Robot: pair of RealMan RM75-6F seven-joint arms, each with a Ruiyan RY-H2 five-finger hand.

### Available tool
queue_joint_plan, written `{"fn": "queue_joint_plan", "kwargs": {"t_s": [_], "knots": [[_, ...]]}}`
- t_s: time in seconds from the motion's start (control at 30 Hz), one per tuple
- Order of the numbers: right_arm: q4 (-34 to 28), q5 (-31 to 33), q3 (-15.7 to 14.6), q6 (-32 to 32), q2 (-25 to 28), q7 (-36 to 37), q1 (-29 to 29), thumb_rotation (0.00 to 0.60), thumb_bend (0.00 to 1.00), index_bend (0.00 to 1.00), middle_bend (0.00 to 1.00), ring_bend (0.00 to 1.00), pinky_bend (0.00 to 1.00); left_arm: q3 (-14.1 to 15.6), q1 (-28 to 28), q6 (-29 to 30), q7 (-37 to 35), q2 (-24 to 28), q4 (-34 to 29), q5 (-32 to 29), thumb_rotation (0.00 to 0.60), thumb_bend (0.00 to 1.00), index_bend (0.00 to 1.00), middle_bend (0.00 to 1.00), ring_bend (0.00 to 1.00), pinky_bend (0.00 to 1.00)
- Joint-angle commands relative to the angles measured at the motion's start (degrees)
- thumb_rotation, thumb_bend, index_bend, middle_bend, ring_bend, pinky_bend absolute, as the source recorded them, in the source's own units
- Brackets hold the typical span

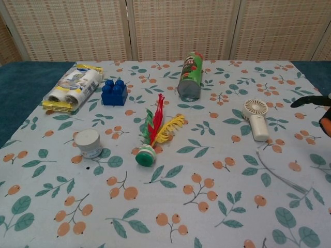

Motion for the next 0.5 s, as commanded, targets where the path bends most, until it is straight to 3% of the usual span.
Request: {"fn": "queue_joint_plan", "kwargs": {"t_s": [0.03, 0.5], "knots": [[-2.7, 10.0, 1.6, -5.1, -1.2, -5.4, 5.8, 0.6, 0.73, 0.03, 0.71, 0.65, 0.69, 0.0, -0.1, -0.3, -0.1, 0.0, 0.0, -0.3, 0.6, 0.34, 0.16, 0.12, 0.17, 0.47], [-3.1, 21.0, -0.4, -3.6, -5.4, -8.5, 11.9, 0.6, 0.74, 0.0, 0.71, 0.65, 0.69, -0.1, -0.1, -0.3, -0.6, 0.3, -0.1, -0.3, 0.6, 0.34, 0.16, 0.12, 0.17, 0.47]]}}
